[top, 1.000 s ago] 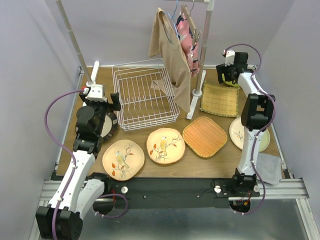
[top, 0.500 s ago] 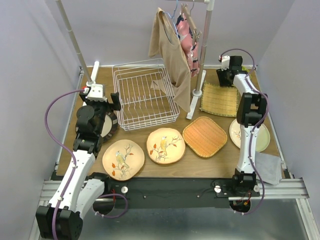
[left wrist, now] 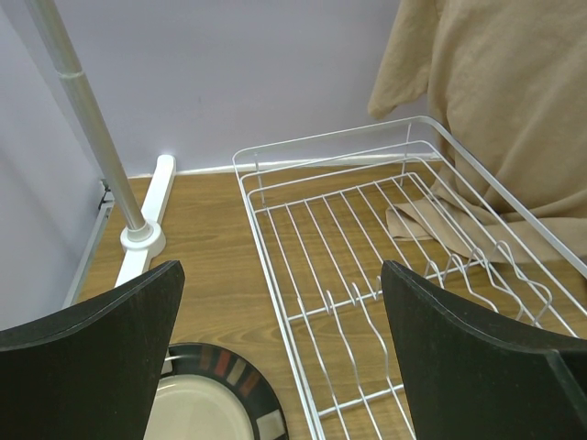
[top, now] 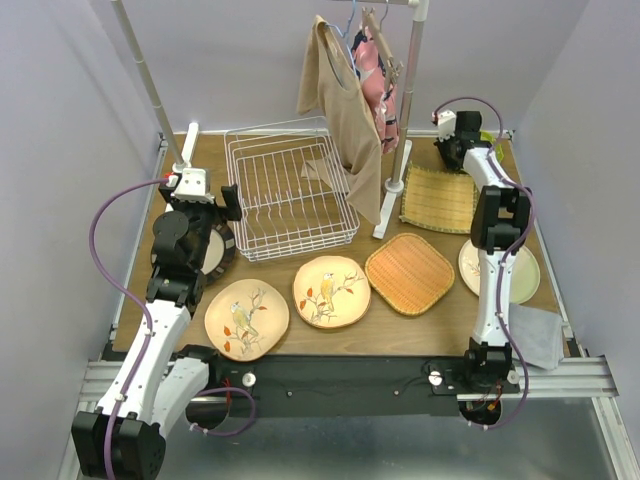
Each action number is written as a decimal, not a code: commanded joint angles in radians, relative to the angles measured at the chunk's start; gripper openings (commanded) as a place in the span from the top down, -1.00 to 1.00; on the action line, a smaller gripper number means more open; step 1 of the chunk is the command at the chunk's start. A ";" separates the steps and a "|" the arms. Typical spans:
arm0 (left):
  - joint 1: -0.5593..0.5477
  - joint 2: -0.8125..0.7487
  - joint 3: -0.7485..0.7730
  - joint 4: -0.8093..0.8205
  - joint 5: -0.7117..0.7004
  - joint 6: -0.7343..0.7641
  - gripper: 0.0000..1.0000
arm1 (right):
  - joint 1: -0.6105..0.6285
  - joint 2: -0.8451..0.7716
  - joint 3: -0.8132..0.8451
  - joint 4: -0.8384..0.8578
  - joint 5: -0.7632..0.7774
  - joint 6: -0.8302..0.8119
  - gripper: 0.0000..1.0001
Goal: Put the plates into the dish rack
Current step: Grab a plate with the right arm
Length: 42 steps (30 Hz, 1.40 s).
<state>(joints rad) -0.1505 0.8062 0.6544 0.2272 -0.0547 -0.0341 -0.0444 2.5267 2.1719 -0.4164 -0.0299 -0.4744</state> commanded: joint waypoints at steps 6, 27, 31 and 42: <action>0.006 -0.006 0.019 0.038 0.050 -0.004 -0.95 | 0.008 -0.031 0.038 -0.042 -0.051 -0.023 0.99; 0.016 -0.087 -0.035 0.110 0.171 -0.212 -0.97 | 0.020 -0.423 -0.267 0.126 -0.114 -0.076 0.99; 0.016 -0.093 -0.053 0.123 0.225 -0.330 -0.97 | 0.023 -0.495 -0.322 0.134 -0.133 -0.075 0.99; 0.017 -0.067 -0.061 0.092 0.478 -0.621 -0.97 | 0.043 -0.807 -0.648 0.146 -0.206 -0.061 0.99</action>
<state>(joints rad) -0.1387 0.7238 0.5926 0.3134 0.2626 -0.4858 -0.0193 1.9049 1.6093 -0.3809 -0.1913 -0.5144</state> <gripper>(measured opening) 0.983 0.015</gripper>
